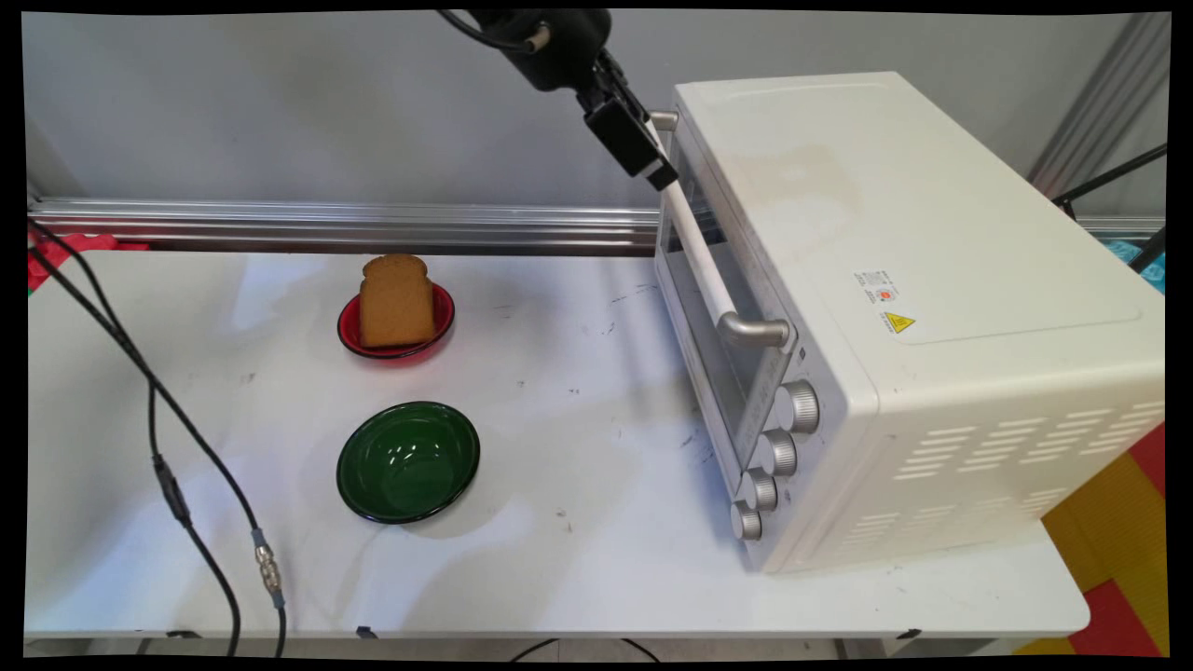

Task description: Open the oven

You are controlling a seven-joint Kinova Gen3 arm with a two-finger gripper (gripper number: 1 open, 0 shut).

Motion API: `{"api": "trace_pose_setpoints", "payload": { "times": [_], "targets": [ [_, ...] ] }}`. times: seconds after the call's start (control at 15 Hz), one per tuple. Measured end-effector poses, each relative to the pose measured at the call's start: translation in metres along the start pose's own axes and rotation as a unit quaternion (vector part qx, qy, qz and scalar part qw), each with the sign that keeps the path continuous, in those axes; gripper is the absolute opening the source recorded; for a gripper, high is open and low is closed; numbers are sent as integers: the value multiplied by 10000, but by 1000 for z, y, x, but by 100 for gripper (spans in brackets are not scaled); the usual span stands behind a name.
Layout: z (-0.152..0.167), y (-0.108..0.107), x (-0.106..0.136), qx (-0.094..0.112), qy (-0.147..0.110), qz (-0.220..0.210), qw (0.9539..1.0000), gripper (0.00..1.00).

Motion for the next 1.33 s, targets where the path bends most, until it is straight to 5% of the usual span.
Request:
{"api": "trace_pose_setpoints", "payload": {
  "times": [0.13, 0.2, 1.33],
  "targets": [
    [4, -2, 3, -33, -23, -3, 10000, 100],
    [6, -3, 4, -53, -26, -5, 10000, 0],
    [49, -13, 0, -120, 46, 82, 9999, 0]
  ]
}}
